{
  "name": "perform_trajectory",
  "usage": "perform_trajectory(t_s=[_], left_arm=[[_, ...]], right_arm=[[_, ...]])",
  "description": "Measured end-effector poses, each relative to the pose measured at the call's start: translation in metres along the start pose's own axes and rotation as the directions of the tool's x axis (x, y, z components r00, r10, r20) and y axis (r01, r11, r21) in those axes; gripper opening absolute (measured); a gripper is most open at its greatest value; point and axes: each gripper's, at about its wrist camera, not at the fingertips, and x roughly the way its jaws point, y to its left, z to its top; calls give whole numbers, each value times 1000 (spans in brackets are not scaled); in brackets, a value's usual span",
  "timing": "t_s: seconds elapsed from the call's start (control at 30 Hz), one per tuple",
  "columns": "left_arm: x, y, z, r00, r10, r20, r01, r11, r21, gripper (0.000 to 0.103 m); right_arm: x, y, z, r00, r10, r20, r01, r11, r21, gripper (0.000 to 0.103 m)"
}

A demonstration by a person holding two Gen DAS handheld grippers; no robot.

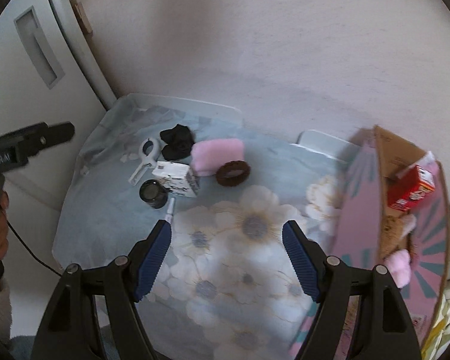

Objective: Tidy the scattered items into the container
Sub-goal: 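Return both grippers to the remaining items on the blanket, then grasp the white plastic clip with the left gripper while the right grasps the black round cap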

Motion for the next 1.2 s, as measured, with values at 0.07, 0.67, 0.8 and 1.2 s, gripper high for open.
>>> perform_trajectory(t_s=[0.07, 0.67, 0.8, 1.2], left_arm=[[17, 3, -5, 1000, 10, -21, -10, 1000, 9, 102], [136, -1, 13, 986, -46, -161, 47, 999, 4, 102], [151, -2, 14, 985, -53, -167, 54, 999, 0, 100], [166, 5, 12, 985, -61, -159, 63, 998, 5, 81]], right_arm=[[9, 3, 2, 1000, 2, -5, -2, 1000, 3, 73], [77, 78, -20, 997, 24, 74, -13, 989, -144, 73], [94, 90, -18, 997, 19, 75, -6, 986, -169, 64], [123, 111, -4, 996, 25, 86, -5, 974, -225, 49]])
